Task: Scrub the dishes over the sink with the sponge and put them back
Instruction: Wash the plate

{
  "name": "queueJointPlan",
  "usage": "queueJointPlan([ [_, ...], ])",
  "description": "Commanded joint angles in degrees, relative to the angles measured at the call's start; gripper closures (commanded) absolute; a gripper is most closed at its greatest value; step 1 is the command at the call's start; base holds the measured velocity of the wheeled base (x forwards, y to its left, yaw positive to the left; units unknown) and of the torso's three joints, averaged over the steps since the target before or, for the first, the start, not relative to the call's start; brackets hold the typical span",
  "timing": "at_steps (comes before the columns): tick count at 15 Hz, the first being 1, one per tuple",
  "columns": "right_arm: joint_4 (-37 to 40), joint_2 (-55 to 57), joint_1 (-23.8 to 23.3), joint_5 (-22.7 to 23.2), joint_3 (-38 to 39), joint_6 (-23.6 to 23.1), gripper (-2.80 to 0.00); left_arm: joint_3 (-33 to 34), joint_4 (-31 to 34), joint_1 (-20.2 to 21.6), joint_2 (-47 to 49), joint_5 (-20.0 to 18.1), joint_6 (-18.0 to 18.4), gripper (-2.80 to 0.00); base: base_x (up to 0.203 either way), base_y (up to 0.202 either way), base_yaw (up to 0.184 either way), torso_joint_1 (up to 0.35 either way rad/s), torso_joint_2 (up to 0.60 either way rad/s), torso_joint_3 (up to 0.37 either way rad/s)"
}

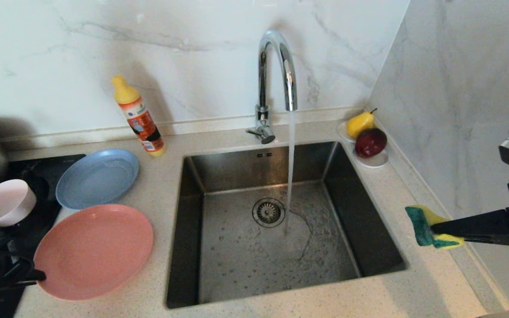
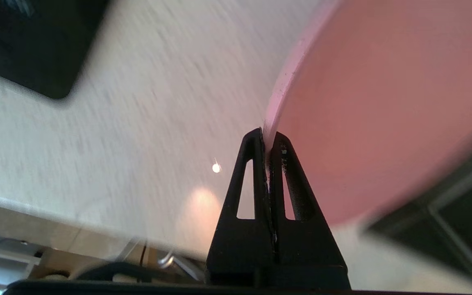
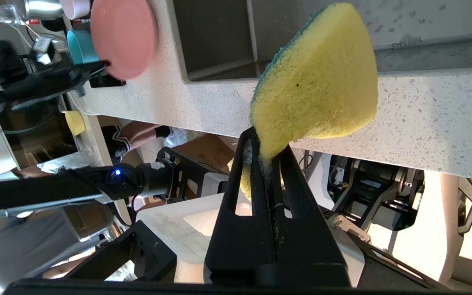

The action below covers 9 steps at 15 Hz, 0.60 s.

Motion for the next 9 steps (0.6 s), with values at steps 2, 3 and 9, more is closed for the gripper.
queueJointPlan([
  [2, 0.16, 0.11, 0.03, 0.19, 0.07, 0.15, 0.0, -1.22, 6.86, -0.06, -9.26, -0.71, 4.26, 0.0, 0.0, 0.0, 0.0, 0.0, 0.0, 0.0],
  [3, 0.16, 0.26, 0.03, 0.19, 0.16, 0.15, 0.0, -1.23, 9.89, -0.07, -11.21, -0.87, 7.66, 0.0, 0.0, 0.0, 0.0, 0.0, 0.0, 0.0],
  [9, 0.25, 0.22, 0.03, 0.72, 0.24, 0.24, 0.0, -1.36, 17.18, -5.72, -18.51, -7.76, 15.94, 0.0, 0.0, 0.0, 0.0, 0.0, 0.0, 0.0],
])
